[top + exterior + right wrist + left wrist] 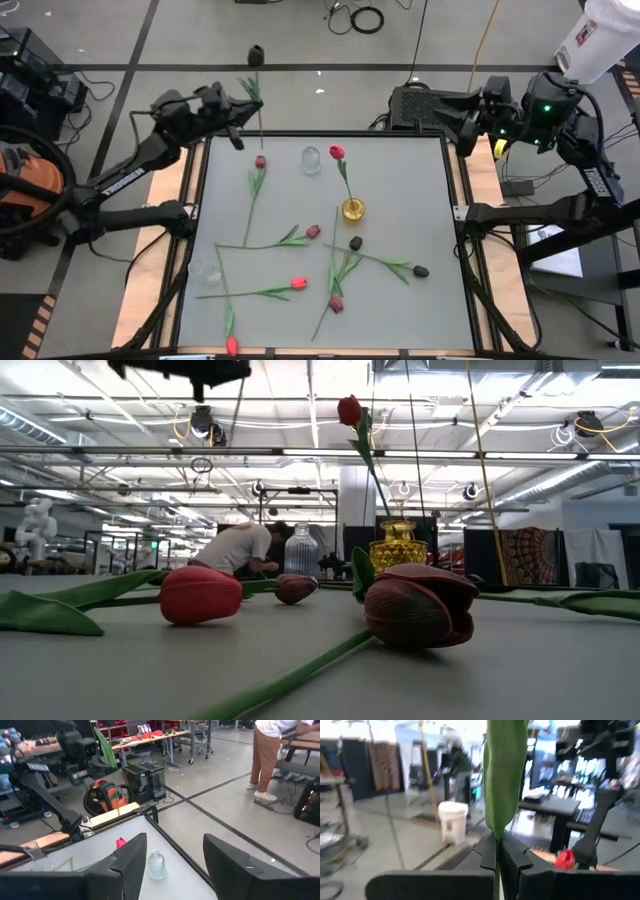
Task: Sort flowers into vase by color
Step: Put the top black tulip into the top transparent vase
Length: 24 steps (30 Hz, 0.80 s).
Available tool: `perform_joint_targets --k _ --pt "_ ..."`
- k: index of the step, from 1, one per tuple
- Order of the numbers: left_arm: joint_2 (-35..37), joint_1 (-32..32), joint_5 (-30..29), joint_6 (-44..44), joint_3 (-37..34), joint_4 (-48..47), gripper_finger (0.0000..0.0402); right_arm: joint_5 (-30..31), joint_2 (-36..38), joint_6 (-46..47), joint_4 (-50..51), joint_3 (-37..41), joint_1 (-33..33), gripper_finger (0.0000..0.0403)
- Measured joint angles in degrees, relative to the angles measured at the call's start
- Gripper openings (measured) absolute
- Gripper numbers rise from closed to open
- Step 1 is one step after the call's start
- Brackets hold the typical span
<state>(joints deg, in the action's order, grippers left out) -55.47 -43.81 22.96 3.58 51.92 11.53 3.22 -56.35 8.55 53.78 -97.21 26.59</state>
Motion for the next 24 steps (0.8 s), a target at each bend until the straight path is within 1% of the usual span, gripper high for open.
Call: perform_joint_targets --k 3,7,12,15,20,24 --pt "-2.6 -0.2 2.7 3.1 -3.7 10.6 0.0002 0.1 -0.2 2.7 -0.1 0.0 0.0 0.0187" --pt "-6.1 -0.7 5.4 4.1 -6.0 16.8 0.0003 0.3 -0.7 5.5 -0.1 0.0 0.0 0.0187" --pt "-11.6 -1.9 11.4 5.6 -6.4 24.1 0.0005 0.3 -1.7 10.5 1.1 0.0 0.0 0.0187" --pt "-15.6 -2.5 14.5 8.4 -6.3 28.7 0.0004 0.1 -2.5 11.8 1.6 0.0 0.0 0.0187" --pt "-20.7 -2.6 16.1 12.1 -6.3 36.3 0.0003 -0.3 -3.6 11.8 1.4 0.0 0.0 0.0187" --pt "-22.9 -2.6 16.5 12.4 -6.1 37.9 0.0003 -0.3 -4.5 11.8 1.4 0.0 0.0 0.0187"
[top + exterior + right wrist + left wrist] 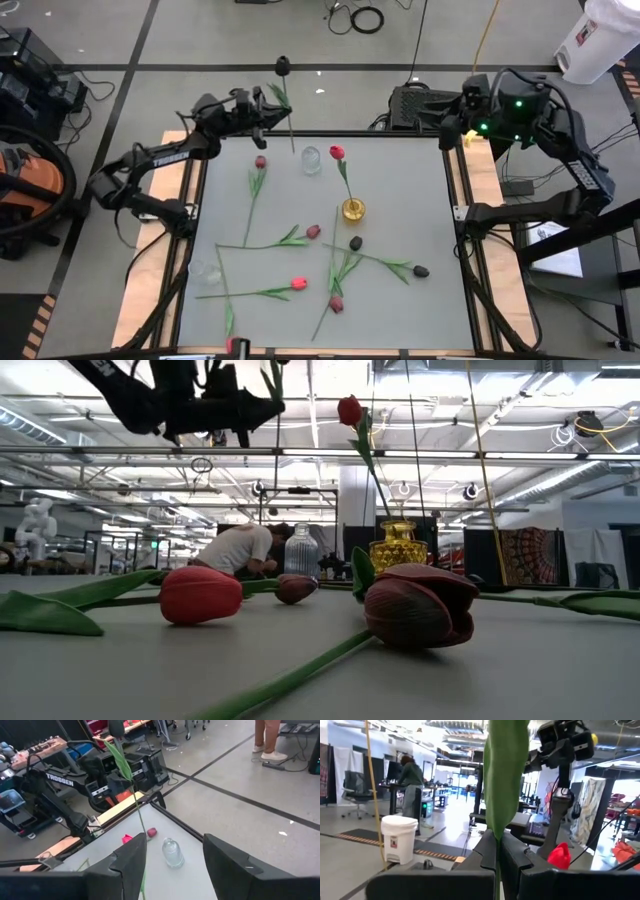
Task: Sort flowers into vase by color
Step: Put the top black tulip into the top transparent vase
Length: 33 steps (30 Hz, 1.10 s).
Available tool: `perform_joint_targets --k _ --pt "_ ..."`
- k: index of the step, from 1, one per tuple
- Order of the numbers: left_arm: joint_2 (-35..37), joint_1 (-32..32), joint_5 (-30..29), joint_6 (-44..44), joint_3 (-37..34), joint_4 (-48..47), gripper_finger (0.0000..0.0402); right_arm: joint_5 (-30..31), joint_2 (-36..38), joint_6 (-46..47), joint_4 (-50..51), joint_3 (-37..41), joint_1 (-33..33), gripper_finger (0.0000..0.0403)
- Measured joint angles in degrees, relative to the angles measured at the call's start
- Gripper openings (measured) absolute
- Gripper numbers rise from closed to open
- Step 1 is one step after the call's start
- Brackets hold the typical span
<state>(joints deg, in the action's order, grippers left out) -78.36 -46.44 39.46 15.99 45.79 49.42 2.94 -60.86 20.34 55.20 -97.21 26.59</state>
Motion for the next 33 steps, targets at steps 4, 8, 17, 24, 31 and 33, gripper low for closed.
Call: perform_joint_targets --k 4,8,17,24,31,33 --pt "-1.7 0.4 0.0 -2.5 0.7 0.2 0.0003 0.0 -0.7 0.2 0.0 0.0 0.0 0.0187" --pt "-4.5 1.2 -0.2 -4.4 1.7 0.3 0.0003 0.0 -1.5 1.5 0.0 0.0 0.0 0.0187" --pt "-9.1 2.3 -0.6 -4.5 4.5 2.6 0.0003 0.0 -2.1 0.0 0.0 0.0 0.0 0.0187" --pt "-11.6 2.3 -1.0 -4.5 7.9 2.7 0.0003 0.0 -2.1 -0.4 0.0 0.0 0.0 0.0187" --pt "-14.3 2.7 -1.1 -4.4 9.1 2.2 0.0003 0.0 -2.1 -1.7 0.0 0.0 0.0 0.0187" --pt "-14.4 2.7 -1.1 -4.5 9.1 2.2 0.0003 0.0 -2.1 -1.8 0.0 0.0 0.0 0.0187"
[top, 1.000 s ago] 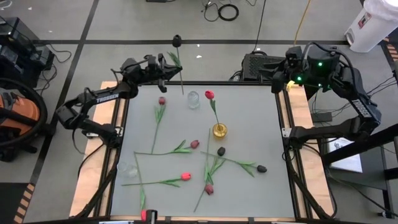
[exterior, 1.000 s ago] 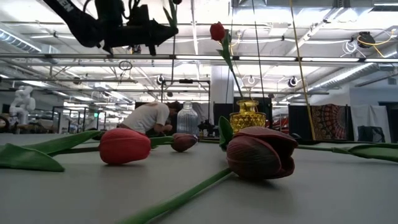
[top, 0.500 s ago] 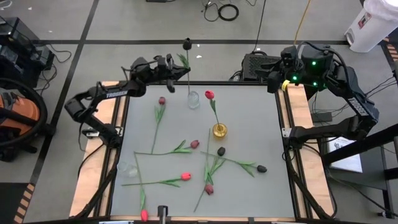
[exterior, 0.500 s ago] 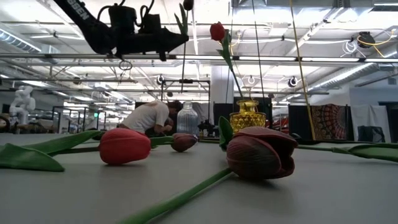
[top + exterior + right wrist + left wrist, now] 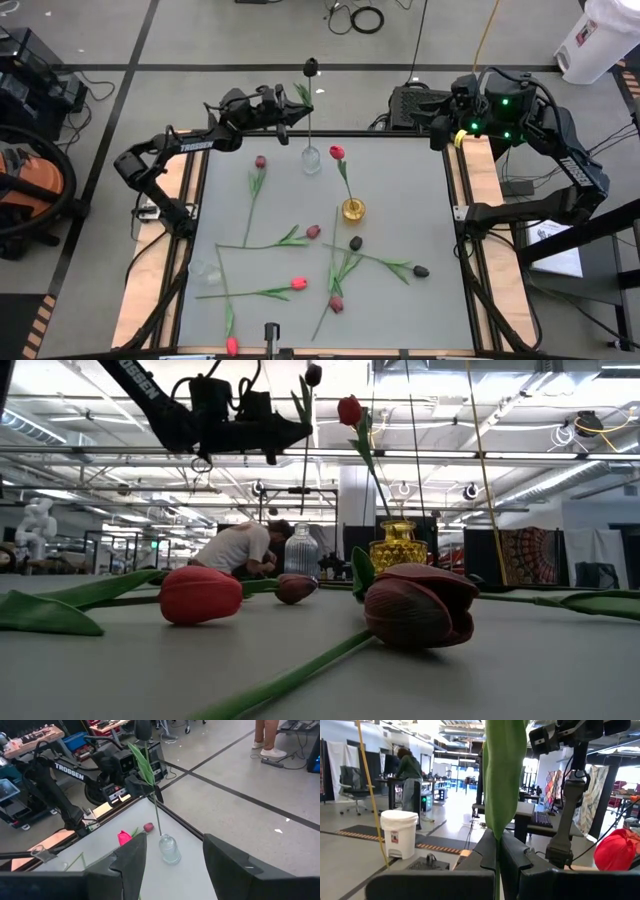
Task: Sort flowers into vase by color
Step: Put the top black tulip into the top transparent vase
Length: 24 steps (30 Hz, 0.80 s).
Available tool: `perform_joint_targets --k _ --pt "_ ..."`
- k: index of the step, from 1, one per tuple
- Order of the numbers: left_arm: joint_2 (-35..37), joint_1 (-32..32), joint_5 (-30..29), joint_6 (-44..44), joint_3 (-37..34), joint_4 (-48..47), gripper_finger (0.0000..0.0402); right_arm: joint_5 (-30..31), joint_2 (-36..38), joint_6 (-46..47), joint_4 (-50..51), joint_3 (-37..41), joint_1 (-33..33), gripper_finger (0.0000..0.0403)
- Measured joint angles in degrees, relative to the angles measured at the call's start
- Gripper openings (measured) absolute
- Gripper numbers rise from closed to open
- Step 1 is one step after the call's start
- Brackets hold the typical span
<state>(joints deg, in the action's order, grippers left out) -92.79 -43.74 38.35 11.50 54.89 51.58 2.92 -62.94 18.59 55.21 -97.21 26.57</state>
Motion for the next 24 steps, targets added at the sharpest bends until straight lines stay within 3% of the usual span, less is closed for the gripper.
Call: perform_joint_targets --k 24 --pt "0.0 0.4 -4.1 -2.8 0.0 -3.3 0.0002 0.0 0.0 -0.2 1.1 0.0 0.0 0.0187"
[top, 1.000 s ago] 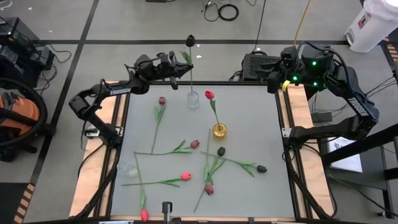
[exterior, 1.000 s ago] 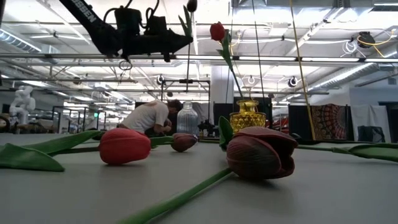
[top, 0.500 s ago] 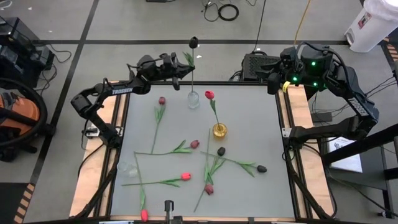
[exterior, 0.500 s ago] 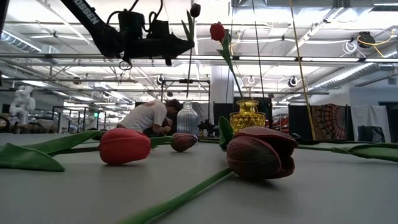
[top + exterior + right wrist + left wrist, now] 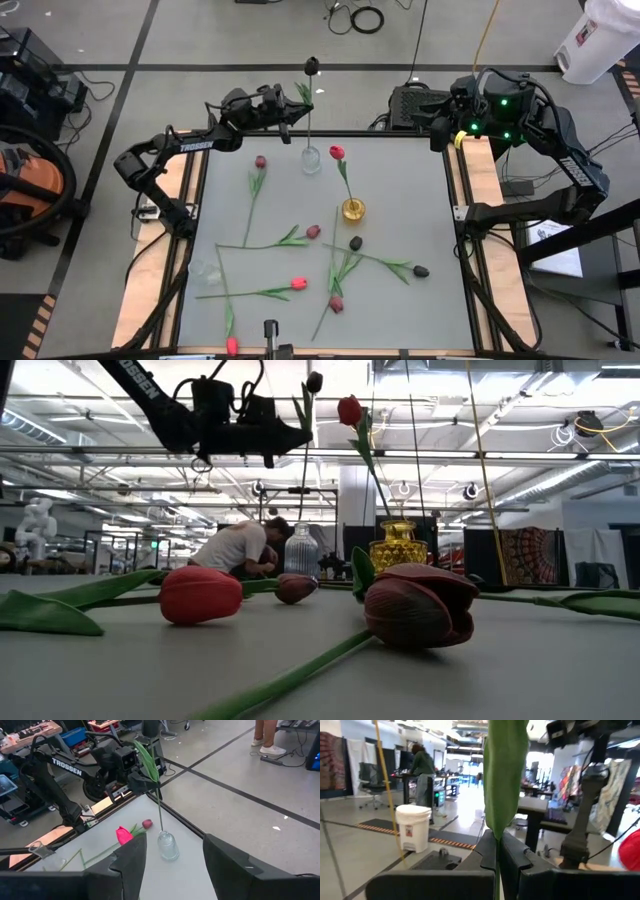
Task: Sort flowers into vase by color
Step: Put the top black tulip into the top transparent vase
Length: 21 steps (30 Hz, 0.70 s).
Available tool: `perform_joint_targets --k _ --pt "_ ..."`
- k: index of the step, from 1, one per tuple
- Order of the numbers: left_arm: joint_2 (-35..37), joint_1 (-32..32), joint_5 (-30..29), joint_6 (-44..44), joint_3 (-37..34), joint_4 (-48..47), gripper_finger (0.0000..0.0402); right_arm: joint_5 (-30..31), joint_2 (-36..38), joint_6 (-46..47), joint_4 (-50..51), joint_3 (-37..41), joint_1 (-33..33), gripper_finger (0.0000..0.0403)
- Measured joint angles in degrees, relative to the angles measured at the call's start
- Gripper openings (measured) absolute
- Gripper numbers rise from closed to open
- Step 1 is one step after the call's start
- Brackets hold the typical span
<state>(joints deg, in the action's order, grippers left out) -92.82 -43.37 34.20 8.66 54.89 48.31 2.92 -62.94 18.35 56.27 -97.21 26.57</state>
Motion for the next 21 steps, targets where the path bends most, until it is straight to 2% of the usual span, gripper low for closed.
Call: perform_joint_targets --k 21 --pt "0.0 2.0 -1.7 -0.2 0.0 -0.8 0.0002 0.0 0.0 0.0 0.0 0.0 0.0 0.0187"
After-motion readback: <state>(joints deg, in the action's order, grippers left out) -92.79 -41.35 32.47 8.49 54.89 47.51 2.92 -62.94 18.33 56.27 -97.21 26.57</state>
